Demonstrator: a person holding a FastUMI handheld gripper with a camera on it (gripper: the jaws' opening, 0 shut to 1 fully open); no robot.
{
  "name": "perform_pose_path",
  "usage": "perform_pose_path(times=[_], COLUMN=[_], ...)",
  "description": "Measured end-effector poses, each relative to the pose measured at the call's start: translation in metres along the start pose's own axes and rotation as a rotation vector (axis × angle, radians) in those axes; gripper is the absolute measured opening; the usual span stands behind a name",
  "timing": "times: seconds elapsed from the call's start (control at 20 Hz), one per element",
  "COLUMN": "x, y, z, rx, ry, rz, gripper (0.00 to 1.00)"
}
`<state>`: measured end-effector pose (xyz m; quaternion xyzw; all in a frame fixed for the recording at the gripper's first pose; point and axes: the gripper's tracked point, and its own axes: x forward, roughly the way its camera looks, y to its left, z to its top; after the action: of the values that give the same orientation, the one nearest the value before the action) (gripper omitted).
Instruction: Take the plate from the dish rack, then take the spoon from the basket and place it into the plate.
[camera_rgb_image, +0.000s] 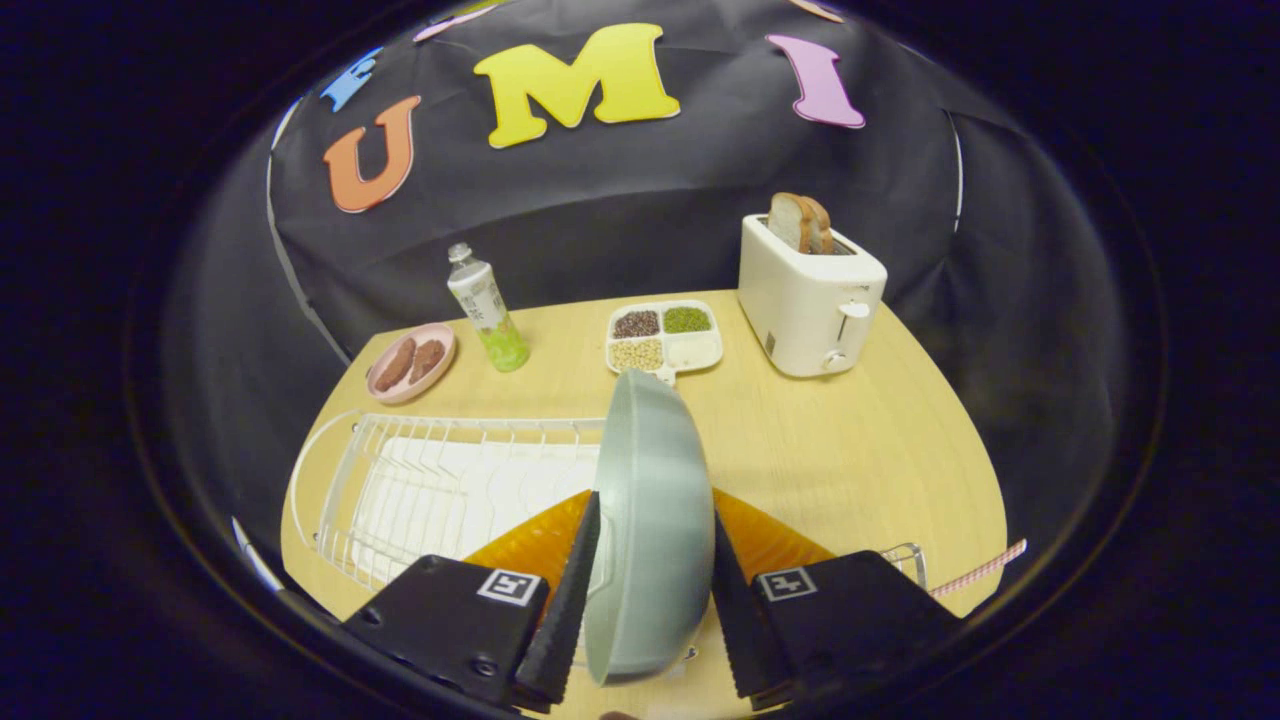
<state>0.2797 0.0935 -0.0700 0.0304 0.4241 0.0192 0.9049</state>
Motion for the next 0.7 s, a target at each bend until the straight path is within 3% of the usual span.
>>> perform_pose_path(times=[0.1,0.25,0.7], x=[0.001,0.001,-0.022], y=[0.000,-0.004,-0.018], z=[0.000,-0.001,0.027], rx=[0.009,0.023,0.036], ry=[0.004,0.007,-0.087], rz=[-0.045,-0.115,-0.248], gripper=[0.58,0.40,0.34])
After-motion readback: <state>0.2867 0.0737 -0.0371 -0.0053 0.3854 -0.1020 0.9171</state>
